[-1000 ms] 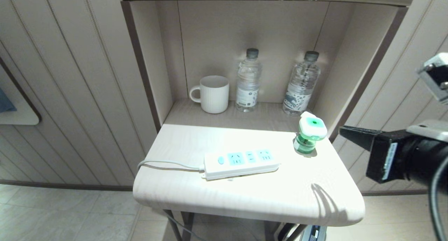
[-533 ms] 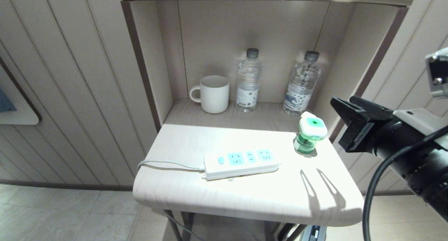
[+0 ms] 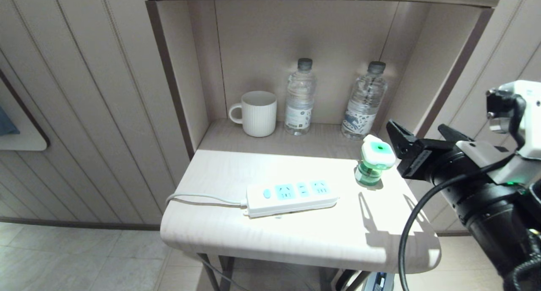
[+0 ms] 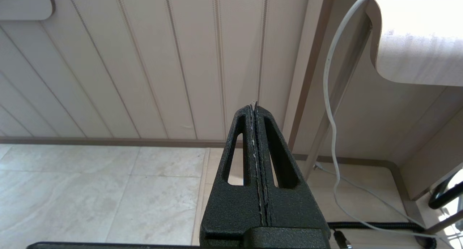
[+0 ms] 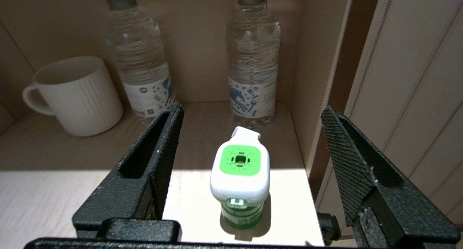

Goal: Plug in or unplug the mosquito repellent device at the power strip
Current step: Pick up the mosquito repellent liquid

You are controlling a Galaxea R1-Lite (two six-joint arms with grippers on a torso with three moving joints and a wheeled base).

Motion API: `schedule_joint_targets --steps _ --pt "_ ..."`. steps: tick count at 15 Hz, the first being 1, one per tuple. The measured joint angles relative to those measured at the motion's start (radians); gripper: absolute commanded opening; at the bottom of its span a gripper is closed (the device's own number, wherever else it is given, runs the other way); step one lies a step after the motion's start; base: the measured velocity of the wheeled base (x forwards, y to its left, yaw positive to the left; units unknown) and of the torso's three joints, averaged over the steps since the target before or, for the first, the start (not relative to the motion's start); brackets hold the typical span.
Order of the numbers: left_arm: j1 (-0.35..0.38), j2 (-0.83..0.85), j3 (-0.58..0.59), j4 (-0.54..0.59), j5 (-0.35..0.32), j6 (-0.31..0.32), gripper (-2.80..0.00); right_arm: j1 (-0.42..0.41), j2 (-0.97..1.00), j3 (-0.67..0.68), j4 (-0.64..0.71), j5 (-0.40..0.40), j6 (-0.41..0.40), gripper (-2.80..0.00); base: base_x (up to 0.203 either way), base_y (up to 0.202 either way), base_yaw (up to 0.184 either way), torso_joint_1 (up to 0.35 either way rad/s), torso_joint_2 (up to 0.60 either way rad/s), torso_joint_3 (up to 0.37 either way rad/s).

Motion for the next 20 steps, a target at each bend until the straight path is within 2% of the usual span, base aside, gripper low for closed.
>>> schedule_joint_targets --steps 2,5,10,20 --pt "0.000 0.000 0.000 0.000 0.000 0.000 -2.80 -0.005 0.058 0.009 -0.118 -0.035 -0.041 0.00 0.000 0.000 0.000 0.000 0.00 0.000" --pt "0.000 0.000 0.000 0.000 0.000 0.000 -2.80 -0.020 0.143 0.015 -0.227 -0.046 -0.074 0.00 0.000 0.000 0.000 0.000 0.00 0.000" --pt "0.000 0.000 0.000 0.000 0.000 0.000 -2.80 -0.072 0.204 -0.027 -0.238 -0.043 -0.105 0.00 0.000 0.000 0.000 0.000 0.00 0.000" --pt "0.000 0.000 0.000 0.000 0.000 0.000 -2.80 -0.118 0.301 -0.142 -0.235 -0.015 -0.160 0.00 0.000 0.000 0.000 0.000 0.00 0.000"
